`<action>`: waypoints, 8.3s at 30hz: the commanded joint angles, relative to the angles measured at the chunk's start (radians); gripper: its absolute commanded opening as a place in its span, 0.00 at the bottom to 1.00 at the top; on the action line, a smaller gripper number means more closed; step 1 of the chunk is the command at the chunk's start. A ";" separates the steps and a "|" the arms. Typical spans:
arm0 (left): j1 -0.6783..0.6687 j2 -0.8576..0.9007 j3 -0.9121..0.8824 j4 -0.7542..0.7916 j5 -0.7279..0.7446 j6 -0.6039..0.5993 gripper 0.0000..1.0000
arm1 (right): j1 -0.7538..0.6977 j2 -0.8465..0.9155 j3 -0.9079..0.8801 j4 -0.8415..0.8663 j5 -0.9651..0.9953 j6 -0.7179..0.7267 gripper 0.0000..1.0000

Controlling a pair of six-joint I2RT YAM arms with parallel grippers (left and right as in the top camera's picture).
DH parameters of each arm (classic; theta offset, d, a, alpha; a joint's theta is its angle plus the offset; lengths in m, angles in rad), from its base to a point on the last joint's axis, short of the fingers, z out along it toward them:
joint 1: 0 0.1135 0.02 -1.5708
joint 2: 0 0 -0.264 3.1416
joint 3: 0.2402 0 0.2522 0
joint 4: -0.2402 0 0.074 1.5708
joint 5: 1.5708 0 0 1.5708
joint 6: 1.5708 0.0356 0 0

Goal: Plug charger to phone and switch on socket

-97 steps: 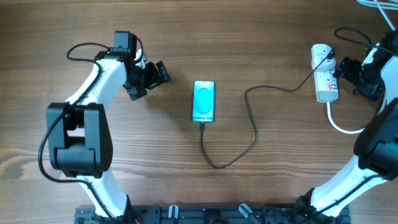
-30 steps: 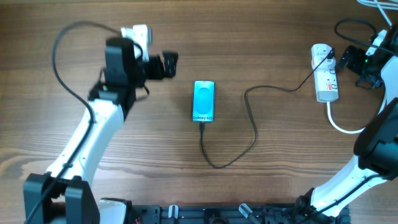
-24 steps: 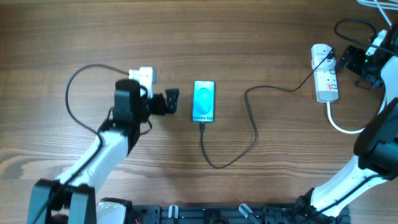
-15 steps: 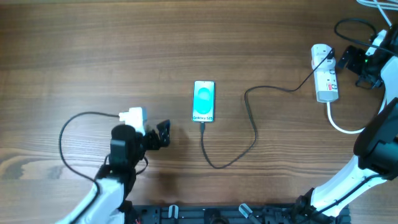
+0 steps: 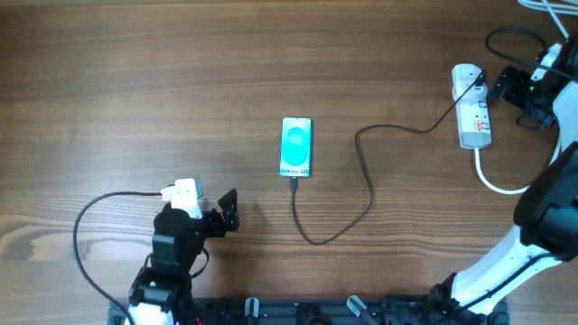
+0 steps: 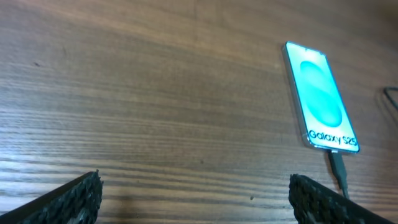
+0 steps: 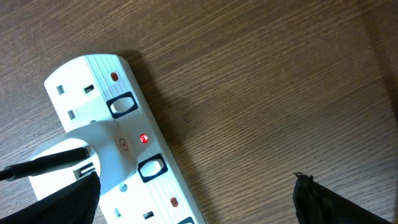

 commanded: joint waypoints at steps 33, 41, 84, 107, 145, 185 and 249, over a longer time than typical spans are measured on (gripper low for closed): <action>0.017 -0.614 -0.002 -0.111 -0.084 0.082 1.00 | -0.003 -0.014 -0.003 0.002 -0.011 -0.013 1.00; 0.017 -0.614 -0.002 -0.111 -0.084 0.082 1.00 | -0.003 -0.014 -0.002 0.003 -0.011 -0.013 1.00; 0.017 -0.614 -0.002 -0.111 -0.084 0.082 1.00 | 0.308 -0.872 -0.664 0.423 -0.191 -0.079 1.00; 0.017 -0.614 -0.002 -0.111 -0.084 0.082 1.00 | 0.308 -1.268 -1.549 0.958 -0.176 -0.024 0.99; 0.017 -0.614 -0.002 -0.111 -0.084 0.082 1.00 | 0.315 -2.016 -1.549 0.685 -0.169 -0.027 1.00; 0.017 -0.614 -0.002 -0.111 -0.084 0.082 1.00 | 0.315 -2.016 -1.549 0.685 -0.169 -0.027 1.00; 0.017 -0.614 -0.002 -0.110 -0.084 0.082 1.00 | 0.315 -2.015 -1.549 0.685 -0.169 -0.027 1.00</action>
